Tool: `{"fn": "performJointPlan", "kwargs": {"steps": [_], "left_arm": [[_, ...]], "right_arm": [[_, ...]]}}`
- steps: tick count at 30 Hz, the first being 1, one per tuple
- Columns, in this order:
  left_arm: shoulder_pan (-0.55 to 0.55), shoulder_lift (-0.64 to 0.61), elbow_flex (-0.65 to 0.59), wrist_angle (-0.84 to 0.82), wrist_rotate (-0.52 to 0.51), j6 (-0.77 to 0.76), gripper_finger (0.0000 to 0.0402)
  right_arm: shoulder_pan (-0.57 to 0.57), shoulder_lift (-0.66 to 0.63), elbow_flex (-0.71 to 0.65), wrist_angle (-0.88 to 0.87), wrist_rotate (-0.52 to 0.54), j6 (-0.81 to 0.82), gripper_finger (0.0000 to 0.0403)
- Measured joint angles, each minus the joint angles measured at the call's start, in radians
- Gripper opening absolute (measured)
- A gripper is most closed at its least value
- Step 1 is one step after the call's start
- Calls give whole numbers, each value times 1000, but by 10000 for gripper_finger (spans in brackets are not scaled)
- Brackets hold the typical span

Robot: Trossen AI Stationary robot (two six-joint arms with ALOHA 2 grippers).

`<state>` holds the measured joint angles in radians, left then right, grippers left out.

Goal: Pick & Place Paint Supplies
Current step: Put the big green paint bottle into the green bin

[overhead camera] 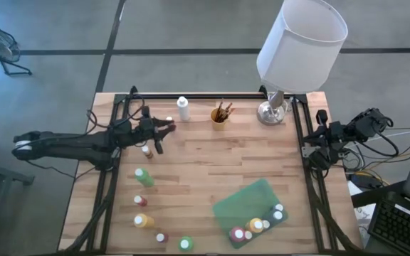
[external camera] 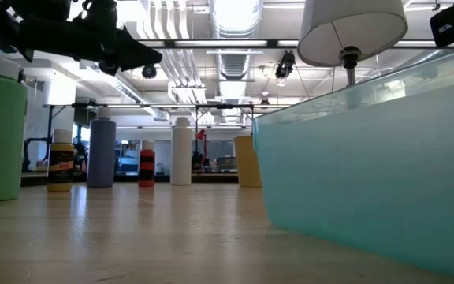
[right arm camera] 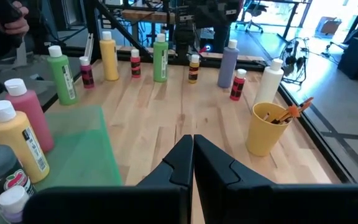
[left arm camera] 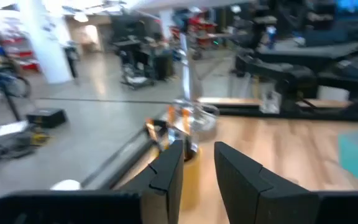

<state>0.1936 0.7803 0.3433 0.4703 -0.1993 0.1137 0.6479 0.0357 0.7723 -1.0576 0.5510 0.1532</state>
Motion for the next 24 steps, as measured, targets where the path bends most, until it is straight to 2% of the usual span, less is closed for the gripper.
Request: {"fn": "performJointPlan", "kwargs": {"steps": [9,15,19,22,24], "left_arm": [[1,-24,42,1,1,-5,97],[-1,-26,132,-39,108,-4,97],[-3,-11,321,-414,162,-6,116],[-9,28,473,-676,163,-62,153],[-12,59,556,-791,164,-107,177]], "right_arm": [[0,0,0,0,0,0,8],[0,0,0,0,0,0,8],[0,0,0,0,0,0,8],[0,0,0,0,0,0,8],[0,0,0,0,0,0,8]]}}
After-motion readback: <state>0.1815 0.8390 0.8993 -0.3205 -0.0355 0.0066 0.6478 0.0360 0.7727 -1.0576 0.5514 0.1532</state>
